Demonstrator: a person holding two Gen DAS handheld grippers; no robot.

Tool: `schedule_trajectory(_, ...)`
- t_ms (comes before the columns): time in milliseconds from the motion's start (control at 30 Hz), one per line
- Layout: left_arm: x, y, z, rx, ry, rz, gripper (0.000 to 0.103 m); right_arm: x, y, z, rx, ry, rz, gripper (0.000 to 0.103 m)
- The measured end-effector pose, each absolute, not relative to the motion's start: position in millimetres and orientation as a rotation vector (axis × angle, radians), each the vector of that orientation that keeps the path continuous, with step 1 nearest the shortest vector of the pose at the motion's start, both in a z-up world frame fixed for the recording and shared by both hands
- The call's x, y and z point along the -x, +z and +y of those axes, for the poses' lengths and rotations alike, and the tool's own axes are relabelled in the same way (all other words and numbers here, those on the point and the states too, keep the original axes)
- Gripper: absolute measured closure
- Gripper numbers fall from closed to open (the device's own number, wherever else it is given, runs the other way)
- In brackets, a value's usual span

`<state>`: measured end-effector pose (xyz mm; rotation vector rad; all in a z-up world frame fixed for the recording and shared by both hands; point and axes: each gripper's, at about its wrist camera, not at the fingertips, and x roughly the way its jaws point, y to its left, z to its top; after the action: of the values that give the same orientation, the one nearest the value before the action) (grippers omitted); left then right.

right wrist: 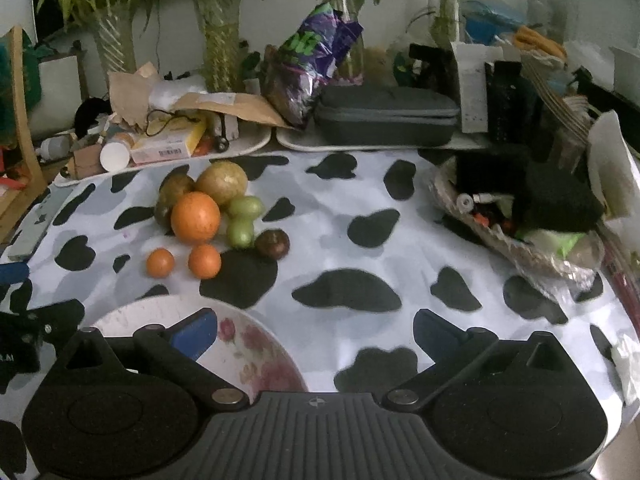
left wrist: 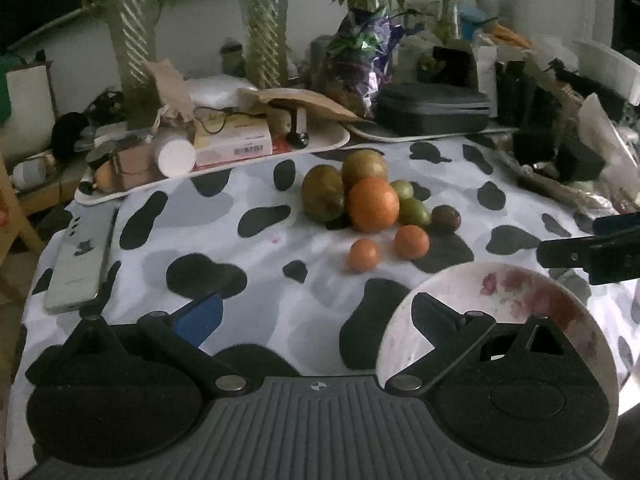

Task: Organize fruits
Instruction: 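Move both tools toward the fruit pile beside the floral plate, then grasp a small tangerine with the left tool while the right tool grasps the dark brown fruit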

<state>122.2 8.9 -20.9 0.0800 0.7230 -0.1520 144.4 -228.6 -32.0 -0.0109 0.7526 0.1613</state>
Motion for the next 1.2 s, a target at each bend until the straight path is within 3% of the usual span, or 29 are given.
schedule_trajectory(700, -183, -38, -11, -0.122, -0.285, 0.769, 0.003, -211, -41, -226, 0.062, 0.201, 0.820, 0.000)
schedule_trajectory(733, -186, -39, -12, -0.125, -0.292, 0.771, 0.008, -214, -41, -226, 0.067, 0.204, 0.821, 0.000)
schedule_trajectory(767, -190, -41, -13, -0.133, -0.300, 0.781, 0.022, -217, -42, -226, 0.074, 0.206, 0.820, 0.000)
schedule_trajectory(867, -199, -46, -15, -0.148, -0.318, 0.801, 0.028, -225, -45, -224, 0.101, 0.212, 0.816, 0.000)
schedule_trajectory(900, -202, -48, -16, -0.151, -0.326, 0.808, 0.040, -227, -45, -224, 0.108, 0.214, 0.813, 0.000)
schedule_trajectory(933, -204, -49, -16, -0.153, -0.334, 0.815, 0.046, -230, -45, -224, 0.110, 0.218, 0.811, 0.000)
schedule_trajectory(1033, -211, -54, -18, -0.153, -0.347, 0.835, 0.049, -237, -46, -225, 0.106, 0.230, 0.811, 0.000)
schedule_trajectory(1100, -214, -58, -19, -0.159, -0.360, 0.847, 0.062, -240, -46, -224, 0.103, 0.241, 0.809, 0.000)
schedule_trajectory(1200, -216, -61, -23, -0.171, -0.376, 0.851, 0.073, -245, -48, -223, 0.110, 0.257, 0.809, 0.000)
